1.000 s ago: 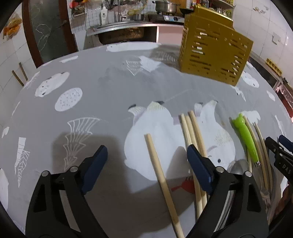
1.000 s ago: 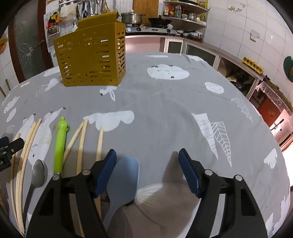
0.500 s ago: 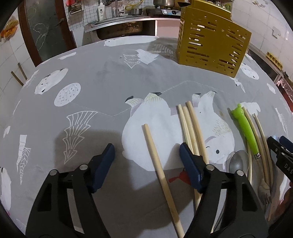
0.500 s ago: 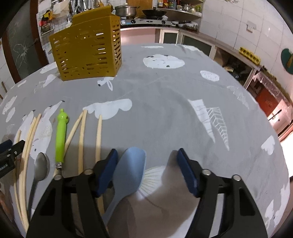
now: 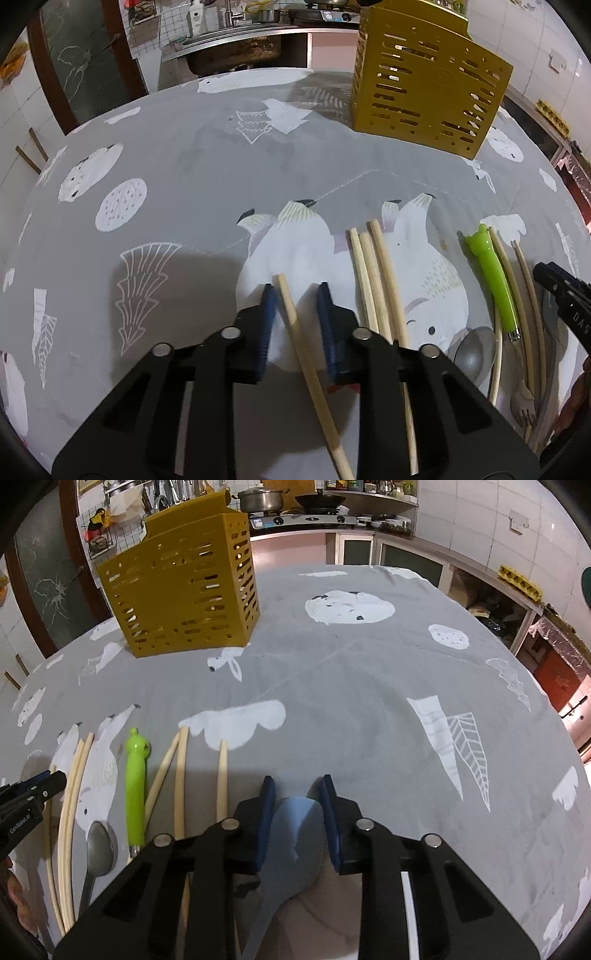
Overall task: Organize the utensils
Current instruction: 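Lower left tool onto a wooden chopstick and close it while right tool approaches the blue spatula, then close the right tool on the light-blue spatula handle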
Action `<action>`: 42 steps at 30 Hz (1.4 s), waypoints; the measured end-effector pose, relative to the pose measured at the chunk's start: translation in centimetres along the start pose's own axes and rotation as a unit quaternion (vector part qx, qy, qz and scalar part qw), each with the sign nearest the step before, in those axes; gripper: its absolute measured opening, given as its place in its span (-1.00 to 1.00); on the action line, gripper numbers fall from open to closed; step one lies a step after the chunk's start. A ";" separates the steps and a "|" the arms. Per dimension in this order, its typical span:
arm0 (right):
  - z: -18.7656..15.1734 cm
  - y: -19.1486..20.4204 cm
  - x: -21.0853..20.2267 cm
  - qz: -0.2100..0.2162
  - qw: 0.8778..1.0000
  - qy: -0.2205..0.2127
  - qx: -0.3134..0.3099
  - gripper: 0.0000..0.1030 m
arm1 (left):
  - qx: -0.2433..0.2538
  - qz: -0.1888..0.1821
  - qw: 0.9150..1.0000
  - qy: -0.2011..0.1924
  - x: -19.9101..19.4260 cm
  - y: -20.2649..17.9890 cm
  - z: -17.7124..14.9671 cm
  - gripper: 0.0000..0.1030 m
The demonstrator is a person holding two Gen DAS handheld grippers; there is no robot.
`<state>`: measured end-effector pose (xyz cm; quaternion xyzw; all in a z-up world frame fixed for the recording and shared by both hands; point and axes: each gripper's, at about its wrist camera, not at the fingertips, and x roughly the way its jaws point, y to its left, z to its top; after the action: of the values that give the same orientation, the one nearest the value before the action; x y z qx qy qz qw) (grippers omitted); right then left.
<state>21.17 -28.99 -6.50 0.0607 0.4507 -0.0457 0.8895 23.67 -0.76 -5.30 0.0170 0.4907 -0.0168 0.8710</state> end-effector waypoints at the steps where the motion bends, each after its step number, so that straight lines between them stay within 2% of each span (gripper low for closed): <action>1: 0.2 0.0 0.1 0.002 1.000 -0.001 -0.004 -0.52 | 0.002 0.000 1.000 -0.001 0.0 -0.1 0.1 -0.72; 3: 0.4 -0.1 0.2 0.009 1.000 -0.002 -0.005 -0.53 | 0.003 -0.003 1.000 0.000 0.2 -0.2 0.3 -0.83; 7: 1.1 -0.6 0.3 0.018 1.000 -0.008 -0.004 -0.57 | 0.002 -0.008 1.000 0.000 0.3 -0.2 0.7 -0.86; 11: 1.5 -0.7 0.3 0.026 0.999 -0.019 -0.005 -0.78 | 0.003 -0.012 1.000 -0.006 0.2 -0.2 0.9 -0.88; 16: 2.0 -0.8 0.6 0.051 0.998 -0.024 -0.008 -0.79 | 0.005 -0.012 1.000 -0.015 0.1 -0.1 1.2 -0.90; 18: 2.1 -0.9 0.6 0.046 0.999 -0.025 -0.004 -0.74 | 0.004 -0.011 1.000 -0.016 0.1 0.0 1.4 -0.91; 19: 2.2 -1.0 0.5 0.043 0.999 -0.026 -0.003 -0.64 | 0.004 -0.008 1.000 -0.018 0.1 0.1 1.5 -0.91; 21: 2.4 -1.1 0.0 0.035 0.999 -0.039 0.006 0.46 | 0.003 -0.005 1.000 -0.018 0.2 0.2 1.7 -0.91; 22: 2.4 -1.1 -0.4 0.026 0.999 -0.046 0.005 0.52 | 0.003 -0.005 1.000 -0.017 0.3 0.2 1.7 -0.91; 31: 1.1 -0.7 -0.1 -0.047 0.999 -0.015 -0.012 0.45 | 0.002 -0.003 1.000 -0.018 0.9 0.4 1.7 -0.91; 33: 0.7 -0.5 0.3 -0.058 0.998 -0.004 -0.013 0.20 | 0.003 -0.002 1.000 -0.019 0.9 0.3 1.6 -0.91; 37: 0.6 -0.3 0.3 -0.064 0.998 0.002 -0.008 0.02 | 0.005 -0.001 1.000 -0.019 0.8 0.3 1.6 -0.91; 39: 0.7 -0.3 0.1 -0.061 0.998 0.004 -0.002 -0.16 | 0.005 -0.001 1.000 -0.019 0.8 0.3 1.6 -0.91; 42: 0.7 -0.3 0.2 -0.054 0.998 0.011 0.006 -0.17 | 0.006 -0.001 1.000 -0.019 0.8 0.3 1.6 -0.91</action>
<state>21.77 -29.40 -6.26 0.0422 0.4629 -0.0959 0.8802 25.46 -0.56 -5.14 0.0213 0.4739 -0.0204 0.8801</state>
